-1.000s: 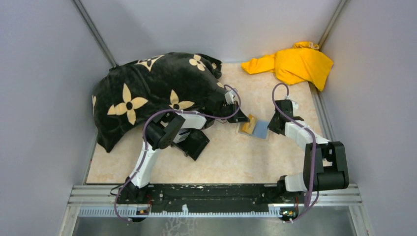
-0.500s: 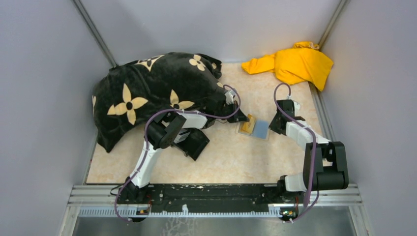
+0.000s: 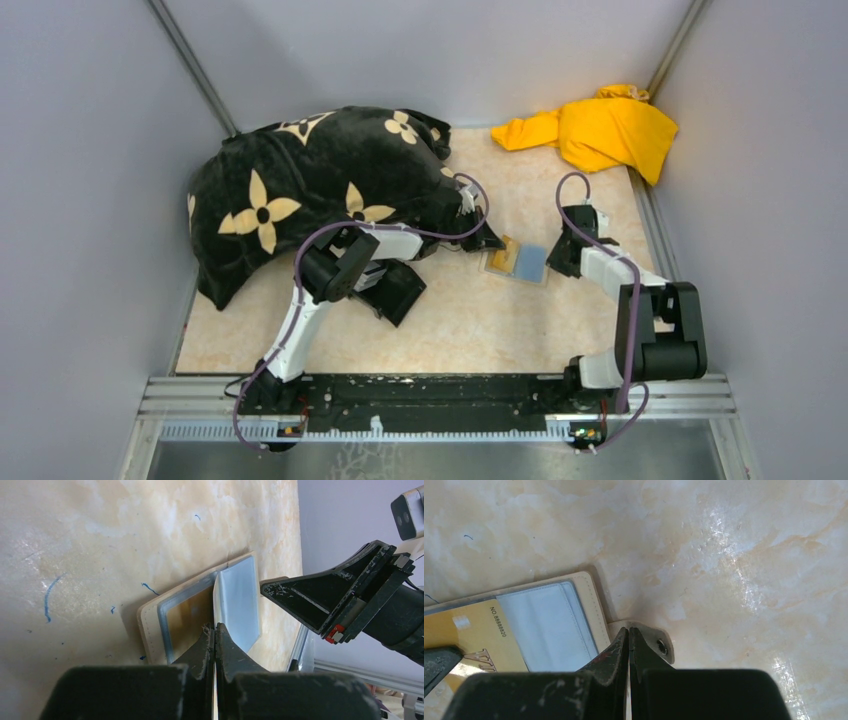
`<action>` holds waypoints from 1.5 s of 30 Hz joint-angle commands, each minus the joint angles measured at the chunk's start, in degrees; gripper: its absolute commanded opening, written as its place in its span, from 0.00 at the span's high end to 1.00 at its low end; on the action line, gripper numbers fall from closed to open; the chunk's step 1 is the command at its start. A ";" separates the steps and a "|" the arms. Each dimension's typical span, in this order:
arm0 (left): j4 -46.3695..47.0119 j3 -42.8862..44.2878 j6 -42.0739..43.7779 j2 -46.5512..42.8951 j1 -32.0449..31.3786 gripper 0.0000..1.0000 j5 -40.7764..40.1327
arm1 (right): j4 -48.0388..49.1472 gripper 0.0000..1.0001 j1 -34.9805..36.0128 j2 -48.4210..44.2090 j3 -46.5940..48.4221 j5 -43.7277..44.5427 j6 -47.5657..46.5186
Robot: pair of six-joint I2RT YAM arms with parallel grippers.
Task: Put the credit cards into the card holder
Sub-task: Insert the credit card into the card holder.
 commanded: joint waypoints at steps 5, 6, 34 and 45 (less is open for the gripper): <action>-2.67 2.15 -2.09 2.02 -0.05 1.00 0.80 | 1.35 1.00 -1.03 1.04 -0.02 -0.43 0.07; -2.66 2.14 -2.38 2.06 -0.01 1.00 0.93 | 1.39 1.00 -1.09 1.13 -0.11 -0.45 0.09; 7.07 -2.78 -12.70 1.95 0.39 1.00 2.73 | 3.38 1.00 -1.10 3.07 -1.96 -2.15 0.23; 16.69 -7.92 -16.69 2.25 0.43 1.00 2.31 | 3.80 1.00 -1.10 3.07 -2.09 -2.58 0.25</action>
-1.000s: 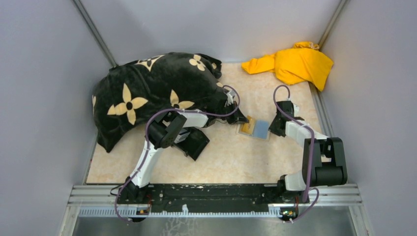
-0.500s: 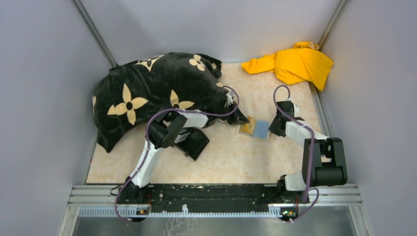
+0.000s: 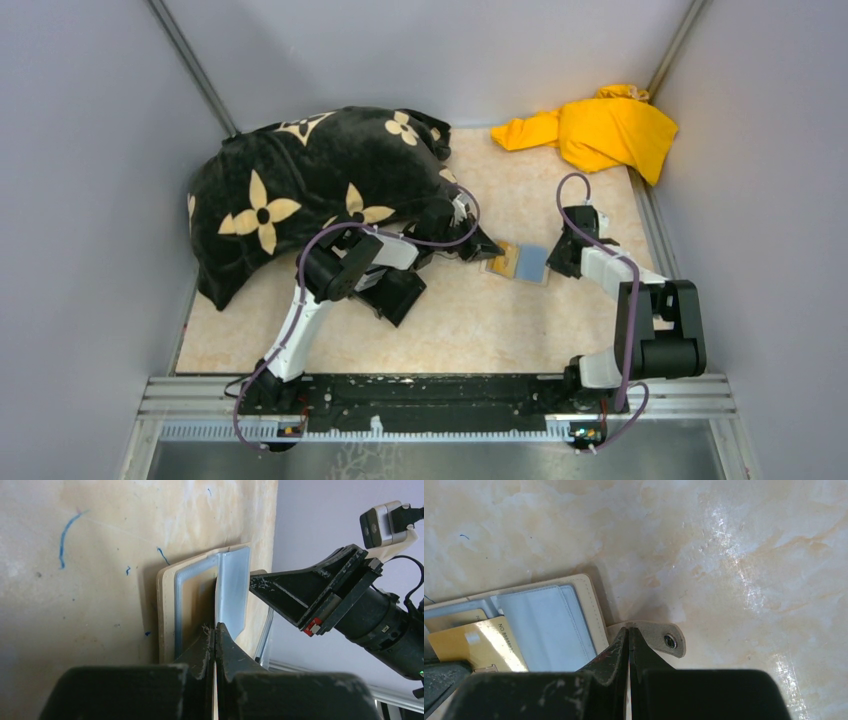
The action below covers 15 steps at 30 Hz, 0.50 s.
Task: Put the credit cards into the card holder
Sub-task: Insert the credit card into the card holder.
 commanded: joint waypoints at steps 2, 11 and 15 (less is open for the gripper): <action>8.11 -2.46 -2.86 1.20 0.26 1.00 0.39 | 2.79 1.00 -0.46 1.96 -1.72 -1.41 0.36; 12.68 -3.69 -3.81 1.23 0.26 1.00 -0.10 | 3.07 1.00 -0.46 2.22 -1.97 -1.62 0.48; 12.60 -3.62 -3.73 1.63 0.22 1.00 -0.10 | 3.10 1.00 -0.43 2.14 -1.98 -1.88 0.54</action>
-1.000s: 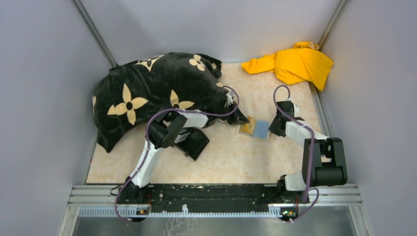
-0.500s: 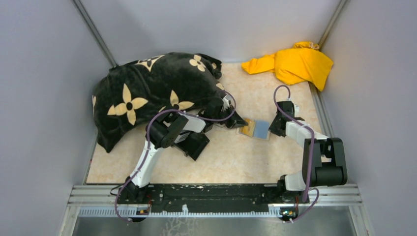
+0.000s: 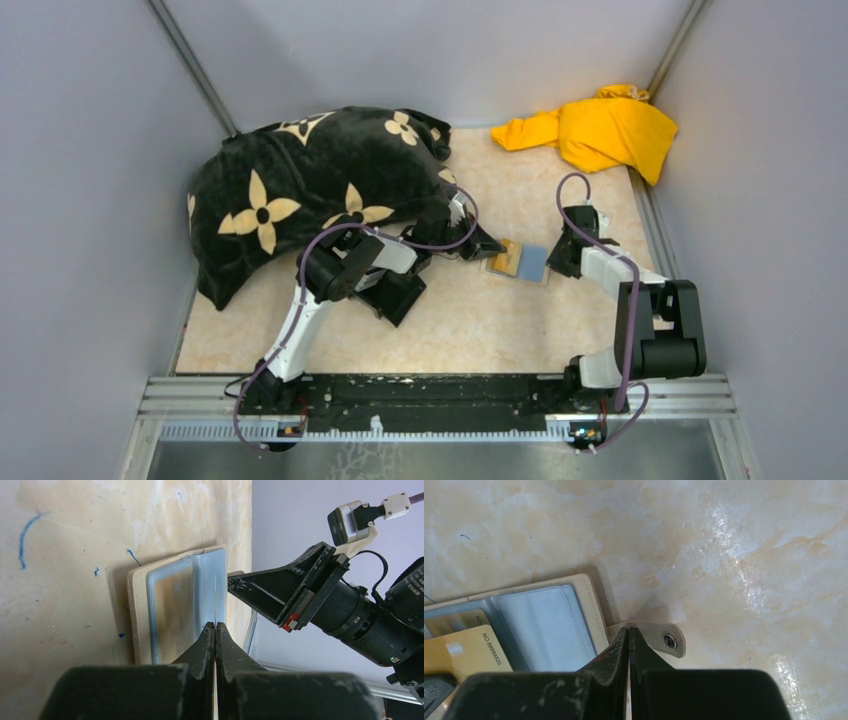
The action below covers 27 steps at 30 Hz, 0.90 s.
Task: Put the credit cards into the card holder
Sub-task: Insert the credit card into the card holder.
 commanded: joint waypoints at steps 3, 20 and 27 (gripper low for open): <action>2.18 -0.46 0.63 1.60 0.17 1.00 -0.60 | 3.04 1.00 -0.47 2.05 -1.98 -1.77 0.49; -2.54 2.05 4.68 1.94 -0.27 1.00 -3.24 | 3.24 1.00 -0.47 2.22 -1.94 -2.12 0.43; -3.24 3.61 4.96 2.65 -0.61 1.00 -3.31 | 3.16 1.00 -0.51 2.39 -1.85 -2.21 0.40</action>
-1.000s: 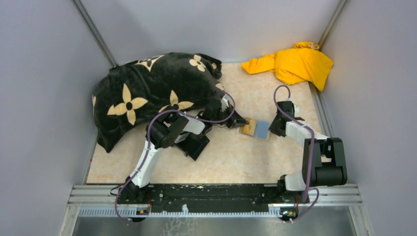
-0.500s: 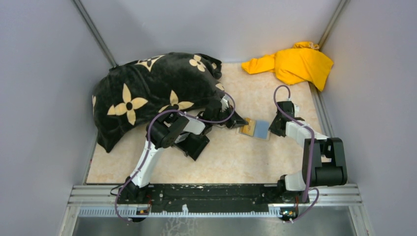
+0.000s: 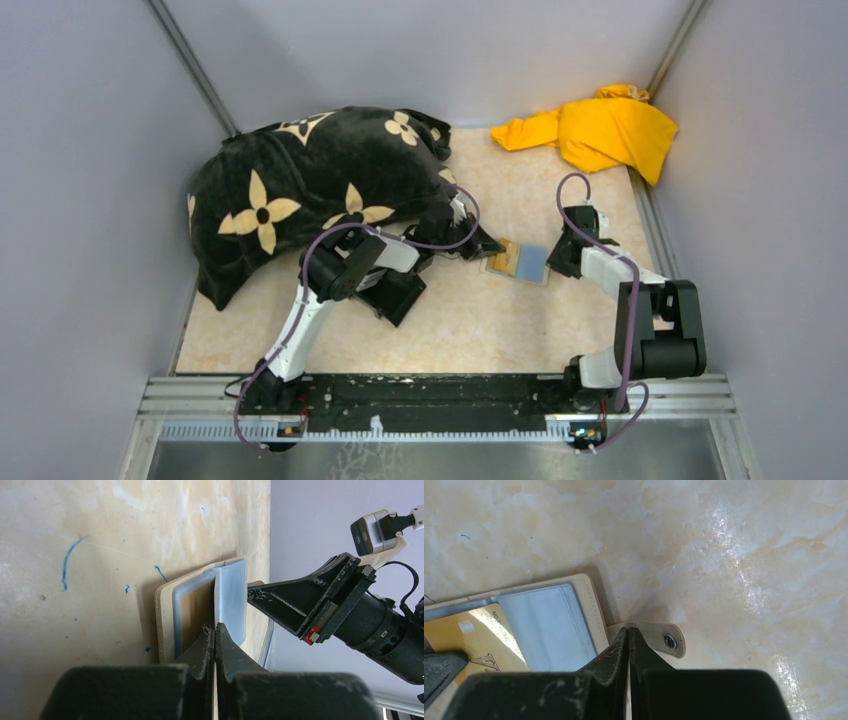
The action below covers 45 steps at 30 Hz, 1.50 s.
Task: Put the credit cards into the card holder
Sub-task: Insert the credit card into the card holder.
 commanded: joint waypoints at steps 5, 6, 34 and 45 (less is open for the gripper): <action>-0.64 2.36 1.40 1.80 -0.58 1.00 -0.97 | 3.24 1.00 -0.47 2.57 -1.83 -2.23 0.38; -0.72 2.40 1.43 1.87 -0.60 1.00 -0.98 | 3.26 1.00 -0.48 2.57 -1.86 -2.30 0.37; 7.16 -1.23 -3.11 1.27 -0.94 1.00 0.76 | 4.03 1.00 -0.48 3.58 -2.48 -2.36 0.46; 7.10 -1.77 -3.35 1.60 -1.02 1.00 0.03 | 4.28 1.00 -0.49 3.62 -2.70 -2.66 0.37</action>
